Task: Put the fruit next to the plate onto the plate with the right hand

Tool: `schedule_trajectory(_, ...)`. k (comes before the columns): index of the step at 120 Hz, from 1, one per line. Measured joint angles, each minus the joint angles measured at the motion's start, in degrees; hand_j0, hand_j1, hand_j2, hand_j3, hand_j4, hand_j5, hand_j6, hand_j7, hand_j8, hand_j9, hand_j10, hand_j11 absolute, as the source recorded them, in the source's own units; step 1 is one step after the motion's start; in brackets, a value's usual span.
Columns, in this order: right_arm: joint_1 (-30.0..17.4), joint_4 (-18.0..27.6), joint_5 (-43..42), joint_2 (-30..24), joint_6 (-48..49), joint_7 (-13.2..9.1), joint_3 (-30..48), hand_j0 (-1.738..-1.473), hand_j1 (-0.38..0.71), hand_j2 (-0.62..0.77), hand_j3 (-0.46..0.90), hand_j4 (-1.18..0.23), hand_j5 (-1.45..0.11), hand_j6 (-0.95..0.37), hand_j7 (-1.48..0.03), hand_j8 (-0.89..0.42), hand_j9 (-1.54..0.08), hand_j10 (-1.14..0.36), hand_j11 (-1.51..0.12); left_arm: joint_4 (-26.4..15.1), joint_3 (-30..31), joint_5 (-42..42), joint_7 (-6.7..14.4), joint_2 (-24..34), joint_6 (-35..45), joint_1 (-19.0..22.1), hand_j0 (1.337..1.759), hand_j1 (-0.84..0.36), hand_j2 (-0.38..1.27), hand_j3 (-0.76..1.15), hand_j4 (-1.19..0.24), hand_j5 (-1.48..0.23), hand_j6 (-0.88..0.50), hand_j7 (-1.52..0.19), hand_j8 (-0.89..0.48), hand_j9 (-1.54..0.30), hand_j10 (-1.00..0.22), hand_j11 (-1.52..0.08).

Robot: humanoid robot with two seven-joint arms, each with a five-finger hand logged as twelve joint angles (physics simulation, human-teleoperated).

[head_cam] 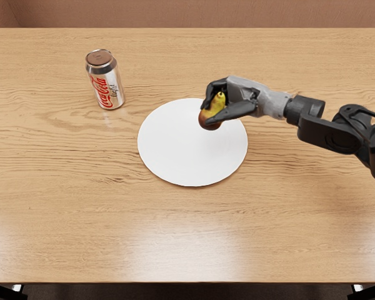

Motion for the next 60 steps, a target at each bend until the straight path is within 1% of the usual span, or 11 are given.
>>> schedule_trajectory(26,-0.4,-1.7,-0.3,3.9,-0.2,0.0,-2.7,-1.653,0.35,0.21,0.0,-0.81,-1.1,-0.72,-1.07,-0.38,-1.09,-0.26,-1.07,0.0,0.0,0.0,0.0,0.0,0.0,0.0,1.658,0.35,0.0,0.0,0.0,0.0,0.0,0.0,0.0,0.0,0.0,0.0)
schedule_trajectory(42,-0.5,-2.3,-0.1,5.6,-2.4,0.0,-4.6,-1.652,0.35,0.22,0.0,-0.81,-1.1,-0.73,-1.07,-0.38,-1.09,-0.27,-1.08,0.0,0.0,0.0,0.0,0.0,0.0,0.0,1.658,0.35,0.0,0.0,0.0,0.0,0.0,0.0,0.0,0.0,0.0,0.0)
schedule_trajectory(60,-0.4,-2.4,0.0,8.2,-7.7,-2.8,-6.5,-1.651,0.35,0.22,0.0,-0.81,-1.1,-0.72,-1.07,-0.38,-1.09,-0.26,-1.08,0.0,0.0,0.0,0.0,0.0,0.0,0.0,1.658,0.35,0.0,0.0,0.0,0.0,0.0,0.0,0.0,0.0,0.0,0.0)
